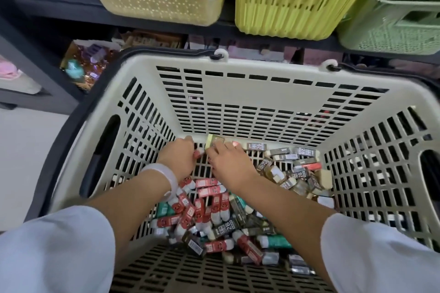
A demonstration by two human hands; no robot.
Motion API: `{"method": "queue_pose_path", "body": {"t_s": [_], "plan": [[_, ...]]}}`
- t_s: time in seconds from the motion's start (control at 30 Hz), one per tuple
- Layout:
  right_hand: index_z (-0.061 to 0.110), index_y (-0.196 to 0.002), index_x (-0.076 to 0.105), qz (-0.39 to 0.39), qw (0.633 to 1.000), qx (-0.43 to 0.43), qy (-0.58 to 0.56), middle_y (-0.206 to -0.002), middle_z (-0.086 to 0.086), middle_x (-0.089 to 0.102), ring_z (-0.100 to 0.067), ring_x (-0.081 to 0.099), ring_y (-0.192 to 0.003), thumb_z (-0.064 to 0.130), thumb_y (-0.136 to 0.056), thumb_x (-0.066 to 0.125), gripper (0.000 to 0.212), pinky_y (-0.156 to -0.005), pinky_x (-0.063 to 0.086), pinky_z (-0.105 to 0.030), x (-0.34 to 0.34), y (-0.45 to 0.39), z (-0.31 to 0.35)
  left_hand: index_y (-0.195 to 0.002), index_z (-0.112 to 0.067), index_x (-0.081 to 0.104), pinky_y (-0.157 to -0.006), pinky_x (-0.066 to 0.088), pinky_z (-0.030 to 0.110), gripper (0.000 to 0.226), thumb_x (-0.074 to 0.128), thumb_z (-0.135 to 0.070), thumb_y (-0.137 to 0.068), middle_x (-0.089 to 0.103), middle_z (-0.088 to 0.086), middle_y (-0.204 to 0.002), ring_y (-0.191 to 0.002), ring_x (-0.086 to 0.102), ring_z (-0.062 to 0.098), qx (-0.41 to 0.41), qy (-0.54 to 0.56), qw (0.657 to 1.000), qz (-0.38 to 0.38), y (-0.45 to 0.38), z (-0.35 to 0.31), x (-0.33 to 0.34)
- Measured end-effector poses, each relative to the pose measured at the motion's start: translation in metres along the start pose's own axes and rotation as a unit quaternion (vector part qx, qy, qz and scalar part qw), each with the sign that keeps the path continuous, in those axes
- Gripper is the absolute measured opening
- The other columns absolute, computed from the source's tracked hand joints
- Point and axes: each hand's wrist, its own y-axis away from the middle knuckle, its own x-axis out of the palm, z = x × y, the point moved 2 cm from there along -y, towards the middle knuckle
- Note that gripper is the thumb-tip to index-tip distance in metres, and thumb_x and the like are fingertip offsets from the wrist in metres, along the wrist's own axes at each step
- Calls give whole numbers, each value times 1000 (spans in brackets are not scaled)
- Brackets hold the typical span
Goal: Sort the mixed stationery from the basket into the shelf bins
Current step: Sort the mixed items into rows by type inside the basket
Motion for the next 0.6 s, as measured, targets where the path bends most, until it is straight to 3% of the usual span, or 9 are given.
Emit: {"method": "queue_pose_path", "body": {"t_s": [0.1, 0.2, 0.27, 0.33, 0.37, 0.47, 0.53, 0.6], "plan": [[5, -131, 39, 28, 999, 18, -12, -134, -18, 39, -34, 44, -118, -6, -80, 54, 54, -86, 48, -40, 2, 0, 8, -102, -6, 47, -62, 48, 31, 15, 51, -5, -88, 56, 6, -79, -75, 57, 23, -61, 36, 997, -16, 0, 5, 0], [5, -126, 43, 19, 999, 30, -31, -116, -17, 53, -33, 54, -106, -8, -78, 54, 51, -71, 47, -35, 2, -1, 12, -100, -6, 52, -64, 50, 29, 11, 49, -3, -90, 61, 7, -86, -79, 60, 22, -69, -15, 998, -7, 1, 9, 2], [9, -111, 44, -43, 985, 69, -154, -96, -12, 56, -29, 60, -86, -4, -81, 52, 34, -58, 41, -31, -5, -2, 9, -96, -6, 57, -68, 51, 27, 12, 47, -5, -92, 63, 7, -90, -80, 61, 20, -58, -56, 997, 13, 1, 8, 4], [13, -86, 41, -108, 944, 131, -282, -74, -5, 52, -23, 56, -67, 10, -85, 54, 13, -52, 37, -28, -16, -8, 4, -94, -6, 60, -73, 53, 29, 13, 47, -6, -92, 64, 7, -91, -82, 62, 20, -53, -52, 997, 22, 0, 8, 5], [15, -74, 38, -127, 924, 159, -323, -68, -2, 48, -20, 52, -62, 16, -87, 55, 21, -51, 38, -29, -20, -14, 4, -93, -6, 60, -76, 54, 31, 12, 48, -5, -92, 64, 8, -91, -83, 63, 21, -57, -32, 998, 22, -1, 8, 5], [16, -63, 38, -132, 923, 196, -304, -72, -7, 56, -25, 58, -72, 25, -91, 51, 32, -59, 46, -32, -25, -26, 11, -77, -5, 56, -75, 53, 34, 18, 46, -3, -92, 60, 11, -86, -83, 62, 26, -78, 62, 995, 7, -1, 12, 1], [11, -77, 54, -130, 933, 208, -264, -85, -11, 62, -28, 60, -83, 27, -92, 51, 22, -61, 43, -31, -20, -31, 17, -69, -5, 51, -72, 52, 34, 23, 44, -1, -90, 56, 12, -81, -77, 60, 27, -89, 107, 990, 5, 1, 14, -2], [8, -85, 59, -108, 940, 212, -245, -91, -11, 62, -28, 60, -85, 30, -92, 52, 24, -61, 39, -28, -14, -35, 20, -62, -8, 45, -69, 49, 31, 28, 44, 2, -87, 53, 10, -78, -73, 56, 25, -96, 116, 988, 19, 5, 14, -5]]}}
